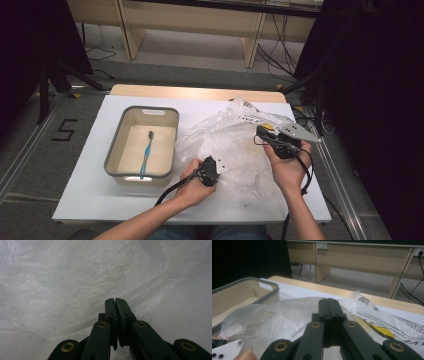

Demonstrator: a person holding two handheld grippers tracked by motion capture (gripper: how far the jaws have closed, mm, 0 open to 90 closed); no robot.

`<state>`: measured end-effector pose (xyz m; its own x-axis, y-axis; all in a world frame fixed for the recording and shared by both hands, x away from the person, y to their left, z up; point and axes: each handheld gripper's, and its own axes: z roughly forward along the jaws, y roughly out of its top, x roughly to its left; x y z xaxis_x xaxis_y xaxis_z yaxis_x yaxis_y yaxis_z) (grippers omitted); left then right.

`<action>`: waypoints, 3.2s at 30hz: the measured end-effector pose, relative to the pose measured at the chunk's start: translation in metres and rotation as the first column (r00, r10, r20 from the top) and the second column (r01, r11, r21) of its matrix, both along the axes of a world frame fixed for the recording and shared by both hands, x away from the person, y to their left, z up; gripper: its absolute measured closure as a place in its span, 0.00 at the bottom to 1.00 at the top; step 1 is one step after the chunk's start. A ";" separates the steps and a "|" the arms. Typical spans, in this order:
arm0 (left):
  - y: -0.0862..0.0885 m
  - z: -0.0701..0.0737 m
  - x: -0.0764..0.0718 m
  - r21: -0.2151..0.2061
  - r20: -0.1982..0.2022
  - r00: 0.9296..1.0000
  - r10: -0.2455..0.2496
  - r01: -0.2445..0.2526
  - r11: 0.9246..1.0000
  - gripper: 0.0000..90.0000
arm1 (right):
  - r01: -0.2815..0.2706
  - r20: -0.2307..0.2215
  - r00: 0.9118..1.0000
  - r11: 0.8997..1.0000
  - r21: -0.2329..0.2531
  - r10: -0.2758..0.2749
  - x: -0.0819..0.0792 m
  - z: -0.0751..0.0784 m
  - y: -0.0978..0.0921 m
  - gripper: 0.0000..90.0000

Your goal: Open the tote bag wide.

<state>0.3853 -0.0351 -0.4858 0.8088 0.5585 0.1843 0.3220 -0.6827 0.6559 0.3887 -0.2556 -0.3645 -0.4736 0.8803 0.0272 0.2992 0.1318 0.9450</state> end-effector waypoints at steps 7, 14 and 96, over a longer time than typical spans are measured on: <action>0.003 0.003 0.000 -0.019 -0.020 1.000 0.012 -0.012 1.000 0.86 | -0.001 -0.001 1.000 1.000 -0.003 0.001 0.000 -0.001 0.001 1.00; 0.014 0.019 -0.011 -0.056 0.018 1.000 -0.024 0.025 0.998 0.67 | -0.003 -0.002 1.000 1.000 -0.002 0.003 0.000 -0.001 0.001 1.00; 0.173 0.104 0.003 -0.189 -0.028 0.966 0.256 -0.257 0.948 0.31 | 0.006 -0.015 1.000 1.000 0.006 -0.006 -0.001 -0.004 -0.002 1.00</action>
<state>0.3887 0.1376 -0.3813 0.6338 0.7718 0.0522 0.4724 -0.4396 0.7640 0.3877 -0.2574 -0.3681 -0.4680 0.8829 0.0392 0.3138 0.1245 0.9413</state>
